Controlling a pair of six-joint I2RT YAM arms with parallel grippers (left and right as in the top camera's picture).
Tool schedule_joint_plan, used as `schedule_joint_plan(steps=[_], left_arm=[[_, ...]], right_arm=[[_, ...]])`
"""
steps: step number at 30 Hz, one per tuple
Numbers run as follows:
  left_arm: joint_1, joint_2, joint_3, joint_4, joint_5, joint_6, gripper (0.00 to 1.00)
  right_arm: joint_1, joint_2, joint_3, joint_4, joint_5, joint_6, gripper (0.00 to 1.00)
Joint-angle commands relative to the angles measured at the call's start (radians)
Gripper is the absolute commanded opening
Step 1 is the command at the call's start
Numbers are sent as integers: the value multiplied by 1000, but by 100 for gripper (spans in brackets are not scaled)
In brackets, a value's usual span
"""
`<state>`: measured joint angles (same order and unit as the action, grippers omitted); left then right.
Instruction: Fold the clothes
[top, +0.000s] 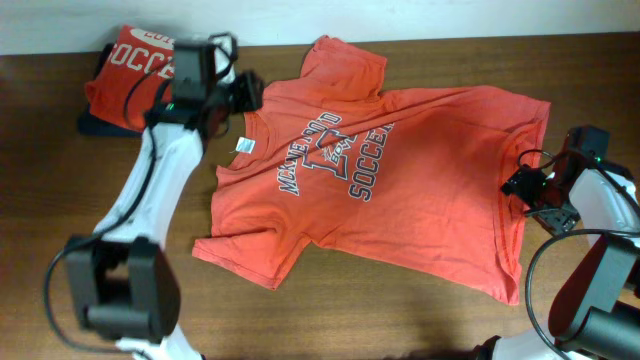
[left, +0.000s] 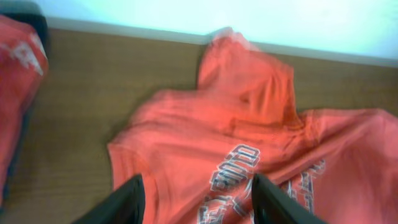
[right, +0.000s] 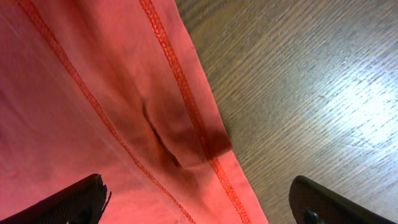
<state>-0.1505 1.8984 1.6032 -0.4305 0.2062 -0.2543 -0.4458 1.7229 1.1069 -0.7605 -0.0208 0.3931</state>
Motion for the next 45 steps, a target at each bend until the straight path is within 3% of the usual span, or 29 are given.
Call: schedule_joint_plan(steps=[1, 5, 9, 21, 28, 30, 33, 34, 39, 45], left_arm=[[-27, 220, 326, -116, 19, 10, 55], [-53, 418, 588, -191, 18, 56, 55], [-77, 553, 710, -191, -21, 74, 53], [-73, 723, 726, -192, -177, 169, 51], [-69, 773, 723, -200, -180, 235, 50], [-69, 780, 723, -203, -189, 246, 40], [-69, 785, 723, -214, -270, 248, 13], [-69, 785, 723, -217, -299, 248, 10], [-56, 785, 723, -226, -362, 317, 8], [0, 786, 723, -256, -372, 321, 8]], right_arm=[[-6, -9, -3, -1, -2, 13, 99], [-6, -9, -3, -1, -2, 13, 99], [-6, -9, -3, -1, -2, 12, 99], [-6, -9, -3, -1, -2, 13, 99], [-6, -9, -3, -1, -2, 13, 99], [-6, -9, -3, -1, -2, 13, 99], [-6, -9, -3, -2, -2, 13, 99], [-6, -9, -3, -1, -2, 13, 99], [-6, -9, -3, -1, -2, 13, 99], [-6, -9, -3, -1, -2, 13, 99]])
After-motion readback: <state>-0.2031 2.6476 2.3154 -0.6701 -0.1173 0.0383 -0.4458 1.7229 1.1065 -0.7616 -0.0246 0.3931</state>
